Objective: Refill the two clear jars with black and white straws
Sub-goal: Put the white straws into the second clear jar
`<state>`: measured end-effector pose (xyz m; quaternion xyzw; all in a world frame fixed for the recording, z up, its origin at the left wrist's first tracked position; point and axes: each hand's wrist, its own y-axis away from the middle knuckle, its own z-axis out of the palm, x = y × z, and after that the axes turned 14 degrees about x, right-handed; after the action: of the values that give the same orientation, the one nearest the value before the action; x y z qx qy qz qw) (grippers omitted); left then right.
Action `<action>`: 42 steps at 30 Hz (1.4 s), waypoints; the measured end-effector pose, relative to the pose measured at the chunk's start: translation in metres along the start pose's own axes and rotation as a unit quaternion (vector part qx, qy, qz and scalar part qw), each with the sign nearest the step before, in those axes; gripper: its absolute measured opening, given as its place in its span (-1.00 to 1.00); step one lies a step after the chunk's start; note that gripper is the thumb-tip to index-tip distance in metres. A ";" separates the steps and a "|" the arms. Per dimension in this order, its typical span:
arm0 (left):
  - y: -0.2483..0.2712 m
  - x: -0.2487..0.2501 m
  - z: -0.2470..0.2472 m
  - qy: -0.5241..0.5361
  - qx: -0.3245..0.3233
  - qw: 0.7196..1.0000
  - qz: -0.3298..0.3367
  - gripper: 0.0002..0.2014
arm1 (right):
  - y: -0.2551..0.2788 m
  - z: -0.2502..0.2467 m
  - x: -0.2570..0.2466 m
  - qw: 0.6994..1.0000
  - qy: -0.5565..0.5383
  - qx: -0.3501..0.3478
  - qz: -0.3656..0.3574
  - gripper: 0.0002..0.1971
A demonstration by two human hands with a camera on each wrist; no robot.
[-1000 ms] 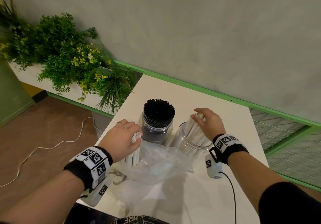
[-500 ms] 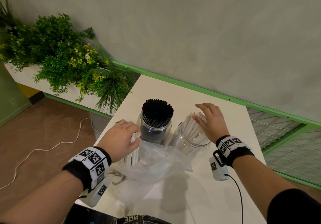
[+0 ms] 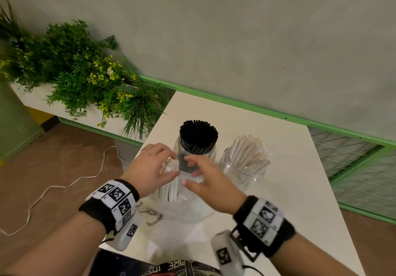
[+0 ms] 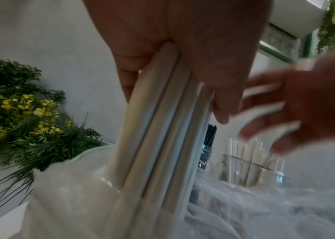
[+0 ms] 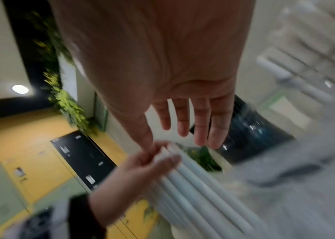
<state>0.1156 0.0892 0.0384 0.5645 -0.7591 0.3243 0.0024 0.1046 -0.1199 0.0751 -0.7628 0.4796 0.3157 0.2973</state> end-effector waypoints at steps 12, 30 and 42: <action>0.020 -0.004 -0.022 0.127 -0.017 0.975 -0.180 -0.47 | -0.036 0.083 0.039 0.981 -0.163 -0.005 0.106 -0.39; 0.018 0.002 -0.006 0.179 0.034 0.973 -0.146 -0.83 | -0.027 0.071 0.035 0.971 -0.196 0.138 0.018 -0.50; 0.019 0.004 0.002 0.192 0.047 0.970 -0.143 -0.83 | -0.022 0.060 0.034 0.964 -0.107 0.198 -0.143 -0.37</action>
<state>0.0991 0.0877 0.0288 0.5935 -0.6397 0.4586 0.1681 0.1249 -0.0849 0.0150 -0.7114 0.3840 0.2484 0.5337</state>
